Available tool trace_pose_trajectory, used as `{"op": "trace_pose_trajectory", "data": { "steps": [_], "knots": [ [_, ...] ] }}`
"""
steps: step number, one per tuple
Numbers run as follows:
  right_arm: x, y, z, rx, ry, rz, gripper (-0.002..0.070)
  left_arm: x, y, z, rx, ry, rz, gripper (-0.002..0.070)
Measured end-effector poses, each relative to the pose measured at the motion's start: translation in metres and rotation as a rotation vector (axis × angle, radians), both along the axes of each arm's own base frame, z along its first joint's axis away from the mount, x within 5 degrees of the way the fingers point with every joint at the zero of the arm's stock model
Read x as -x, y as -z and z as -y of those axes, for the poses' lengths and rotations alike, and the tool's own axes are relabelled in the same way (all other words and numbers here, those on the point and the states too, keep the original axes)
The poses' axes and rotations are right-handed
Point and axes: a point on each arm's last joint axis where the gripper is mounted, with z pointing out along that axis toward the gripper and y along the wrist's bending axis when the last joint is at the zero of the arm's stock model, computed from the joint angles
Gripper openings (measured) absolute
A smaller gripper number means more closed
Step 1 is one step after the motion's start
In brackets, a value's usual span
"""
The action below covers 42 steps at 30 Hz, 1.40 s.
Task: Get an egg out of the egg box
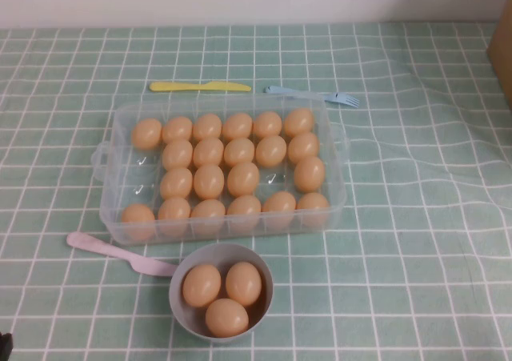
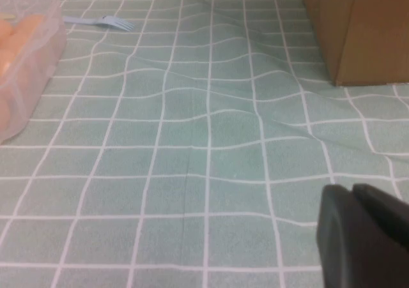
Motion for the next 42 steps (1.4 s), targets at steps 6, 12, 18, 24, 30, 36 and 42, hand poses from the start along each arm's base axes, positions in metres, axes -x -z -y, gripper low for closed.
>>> {"op": "trace_pose_trajectory", "data": {
  "steps": [6, 12, 18, 24, 30, 36, 42],
  "knots": [
    [-0.0003, -0.0012, -0.0006, -0.028, 0.0, 0.012, -0.0018, 0.0, 0.0, 0.0, 0.0, 0.0, 0.0, -0.0004],
    [-0.0004, -0.0024, -0.0027, -0.104, -0.004, 0.018, -0.0018, 0.0, 0.0, 0.0, 0.0, 0.0, 0.0, -0.0004],
    [-0.0006, -0.0039, -0.0042, -0.168, -0.005, 0.028, -0.0018, 0.0, 0.0, 0.0, 0.0, 0.0, 0.0, -0.0004],
    [-0.001, -0.0062, -0.0048, -0.216, -0.002, 0.048, -0.0018, 0.0, 0.0, 0.0, 0.0, 0.0, 0.0, -0.0004],
    [-0.001, -0.0063, -0.0046, -0.193, -0.007, 0.053, -0.0018, 0.0, 0.0, 0.0, 0.0, 0.0, 0.0, -0.0004],
    [-0.0009, -0.0058, -0.0048, -0.089, -0.034, 0.057, -0.0018, 0.0, 0.0, 0.0, 0.0, 0.0, 0.0, -0.0004],
    [-0.0006, -0.0045, -0.0054, -0.001, -0.061, 0.051, -0.0018, 0.0, 0.0, 0.0, 0.0, 0.0, 0.0, -0.0004]
  ]
}}
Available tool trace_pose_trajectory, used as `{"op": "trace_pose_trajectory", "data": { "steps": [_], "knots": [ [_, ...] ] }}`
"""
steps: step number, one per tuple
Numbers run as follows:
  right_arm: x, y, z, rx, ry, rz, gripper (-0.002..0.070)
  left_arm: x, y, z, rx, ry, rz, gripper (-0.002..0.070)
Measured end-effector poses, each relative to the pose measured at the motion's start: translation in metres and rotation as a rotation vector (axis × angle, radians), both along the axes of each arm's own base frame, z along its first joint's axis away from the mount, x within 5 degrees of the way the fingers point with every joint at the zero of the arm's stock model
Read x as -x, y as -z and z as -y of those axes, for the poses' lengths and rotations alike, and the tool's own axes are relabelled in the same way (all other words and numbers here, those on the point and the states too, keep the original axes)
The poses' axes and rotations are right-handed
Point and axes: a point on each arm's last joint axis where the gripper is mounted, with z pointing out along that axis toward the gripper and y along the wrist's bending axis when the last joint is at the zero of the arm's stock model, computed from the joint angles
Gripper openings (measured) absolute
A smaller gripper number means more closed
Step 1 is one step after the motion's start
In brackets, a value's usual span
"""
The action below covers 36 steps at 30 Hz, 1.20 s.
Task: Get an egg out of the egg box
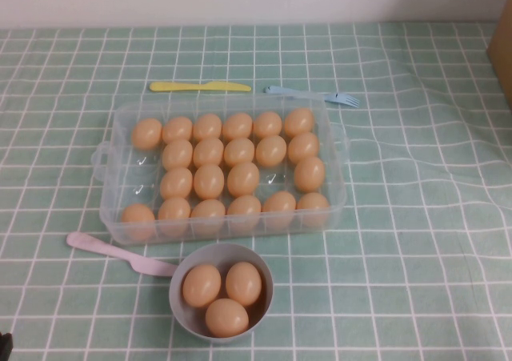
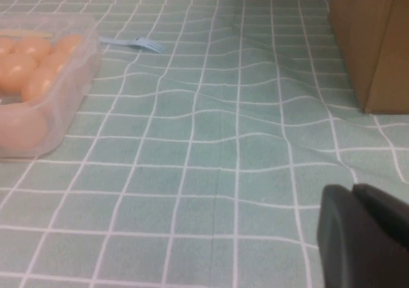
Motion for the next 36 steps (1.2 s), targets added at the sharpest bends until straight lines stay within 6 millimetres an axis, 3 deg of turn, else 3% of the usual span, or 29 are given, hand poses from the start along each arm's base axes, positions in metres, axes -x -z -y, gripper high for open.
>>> {"op": "trace_pose_trajectory", "data": {
  "steps": [5, 14, 23, 25, 27, 28, 29, 36],
  "knots": [
    [0.0, -0.003, -0.002, -0.112, 0.0, 0.022, -0.0018, 0.0, 0.0, 0.0, 0.0, 0.0, 0.0, -0.0004],
    [-0.002, -0.019, 0.0, -0.555, 0.064, 0.132, -0.0018, 0.0, 0.0, 0.0, 0.0, 0.0, 0.0, -0.0004],
    [-0.001, -0.021, -0.003, -0.624, 0.041, 0.11, -0.0018, 0.0, 0.0, 0.0, 0.0, 0.0, 0.0, -0.0004],
    [-0.001, -0.033, -0.006, -0.62, 0.004, 0.09, -0.0018, 0.0, 0.0, 0.0, 0.0, 0.0, 0.0, -0.0004],
    [-0.005, -0.051, -0.012, -0.591, -0.046, 0.017, -0.0018, 0.0, 0.0, 0.0, 0.0, 0.0, 0.0, -0.0004],
    [-0.015, -0.069, -0.019, -0.528, -0.1, -0.106, -0.0018, 0.0, 0.0, 0.0, 0.0, 0.0, 0.0, -0.0004],
    [-0.02, -0.074, -0.022, -0.502, -0.125, -0.167, -0.0018, 0.0, 0.0, 0.0, 0.0, 0.0, 0.0, -0.0004],
    [-0.06, -0.088, -0.033, -0.365, -0.223, -0.552, -0.0018, 0.0, 0.0, 0.0, 0.0, 0.0, 0.0, -0.0004]
  ]
}}
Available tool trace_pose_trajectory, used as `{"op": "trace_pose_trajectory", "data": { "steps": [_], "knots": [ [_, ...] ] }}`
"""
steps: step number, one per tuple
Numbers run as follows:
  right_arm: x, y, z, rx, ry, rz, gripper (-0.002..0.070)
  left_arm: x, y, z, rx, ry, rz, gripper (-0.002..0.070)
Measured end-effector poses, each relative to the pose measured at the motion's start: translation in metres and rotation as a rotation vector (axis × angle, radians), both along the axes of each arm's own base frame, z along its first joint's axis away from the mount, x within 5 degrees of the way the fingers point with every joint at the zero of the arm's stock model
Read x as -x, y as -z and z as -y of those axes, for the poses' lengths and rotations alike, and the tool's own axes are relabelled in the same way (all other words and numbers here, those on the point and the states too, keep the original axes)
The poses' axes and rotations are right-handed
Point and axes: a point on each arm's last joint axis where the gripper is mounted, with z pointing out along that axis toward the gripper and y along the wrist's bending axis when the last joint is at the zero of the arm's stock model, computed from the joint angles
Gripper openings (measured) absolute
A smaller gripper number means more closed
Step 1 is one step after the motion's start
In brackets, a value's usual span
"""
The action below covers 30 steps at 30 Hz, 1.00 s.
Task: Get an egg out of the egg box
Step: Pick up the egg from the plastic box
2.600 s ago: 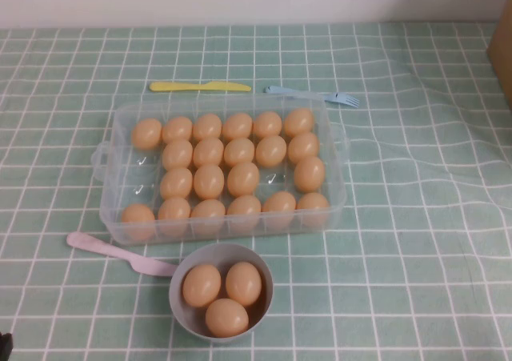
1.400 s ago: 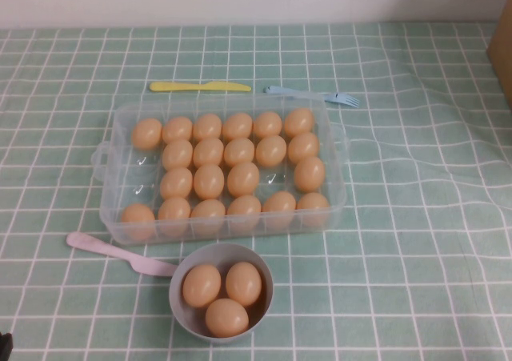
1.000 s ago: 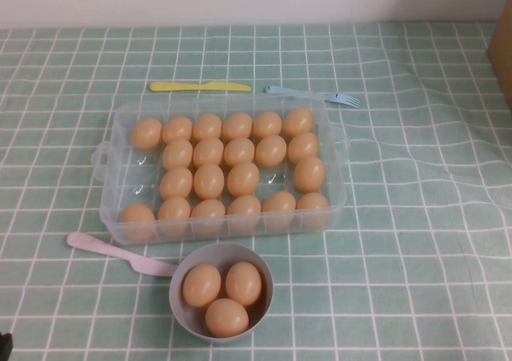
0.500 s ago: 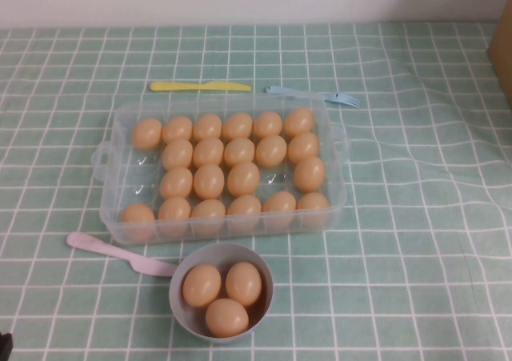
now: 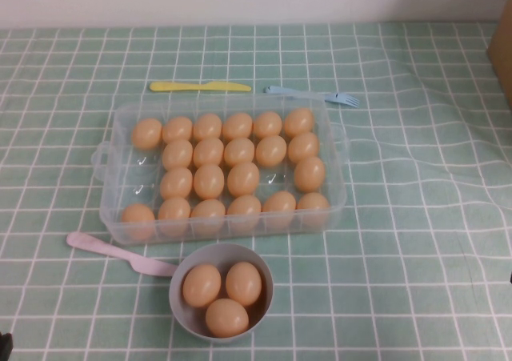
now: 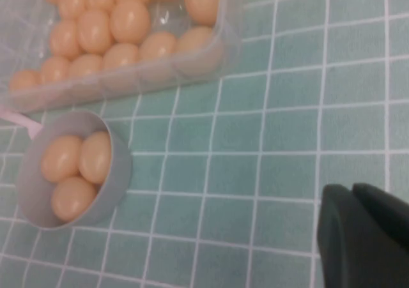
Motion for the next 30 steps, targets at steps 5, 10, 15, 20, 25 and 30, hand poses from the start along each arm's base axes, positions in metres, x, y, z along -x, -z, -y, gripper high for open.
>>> {"op": "trace_pose_trajectory", "data": {
  "steps": [5, 10, 15, 20, 25, 30],
  "knots": [
    [-0.033, -0.001, 0.0, 0.072, -0.065, -0.154, -0.0018, 0.0, 0.0, 0.0, 0.0, 0.0, 0.0, -0.0004],
    [-0.058, -0.003, -0.002, 0.118, -0.112, -0.228, -0.0018, 0.0, 0.0, 0.0, 0.0, 0.0, 0.0, -0.0004],
    [-0.074, -0.003, -0.018, 0.142, -0.196, -0.248, -0.0018, 0.0, 0.0, 0.0, 0.0, 0.0, 0.0, -0.0004],
    [-0.092, -0.005, -0.05, 0.179, -0.32, -0.265, -0.0018, 0.0, 0.0, 0.0, 0.0, 0.0, 0.0, -0.0004],
    [-0.111, -0.01, -0.091, 0.267, -0.447, -0.266, -0.0018, 0.0, 0.0, 0.0, 0.0, 0.0, 0.0, -0.0004],
    [-0.128, -0.019, -0.13, 0.35, -0.546, -0.263, -0.0018, 0.0, 0.0, 0.0, 0.0, 0.0, 0.0, -0.0004]
  ]
}}
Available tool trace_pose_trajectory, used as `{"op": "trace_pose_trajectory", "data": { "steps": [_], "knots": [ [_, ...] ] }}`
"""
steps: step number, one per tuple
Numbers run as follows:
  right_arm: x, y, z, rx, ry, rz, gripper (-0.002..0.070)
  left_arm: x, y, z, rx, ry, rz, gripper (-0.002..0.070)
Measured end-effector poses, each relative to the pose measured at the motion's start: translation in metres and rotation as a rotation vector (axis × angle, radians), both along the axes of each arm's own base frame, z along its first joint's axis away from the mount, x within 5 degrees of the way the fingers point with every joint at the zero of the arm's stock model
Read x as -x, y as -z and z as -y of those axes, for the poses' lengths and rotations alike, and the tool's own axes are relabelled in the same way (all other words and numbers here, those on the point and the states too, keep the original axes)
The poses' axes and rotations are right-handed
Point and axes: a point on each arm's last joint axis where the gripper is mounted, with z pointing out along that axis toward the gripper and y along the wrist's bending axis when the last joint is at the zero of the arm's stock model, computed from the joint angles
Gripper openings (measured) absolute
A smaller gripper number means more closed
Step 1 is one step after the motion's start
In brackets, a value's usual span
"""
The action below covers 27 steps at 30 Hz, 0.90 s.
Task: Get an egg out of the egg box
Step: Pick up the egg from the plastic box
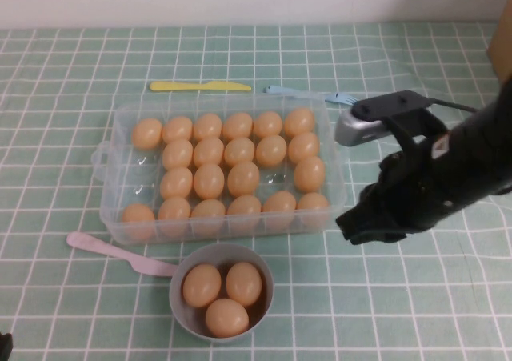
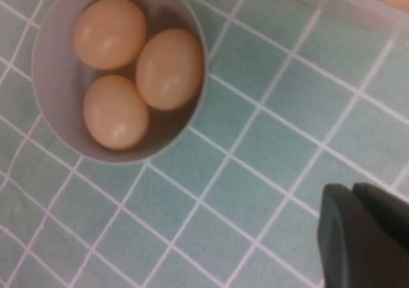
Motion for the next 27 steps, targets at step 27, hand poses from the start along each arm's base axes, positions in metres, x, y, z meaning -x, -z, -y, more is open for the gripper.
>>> {"op": "trace_pose_trajectory", "data": {
  "steps": [27],
  "knots": [
    [-0.106, 0.008, -0.09, 0.217, -0.069, -0.033, 0.0171, 0.0, 0.0, 0.0, 0.0, 0.0, 0.0, -0.0004]
  ]
}}
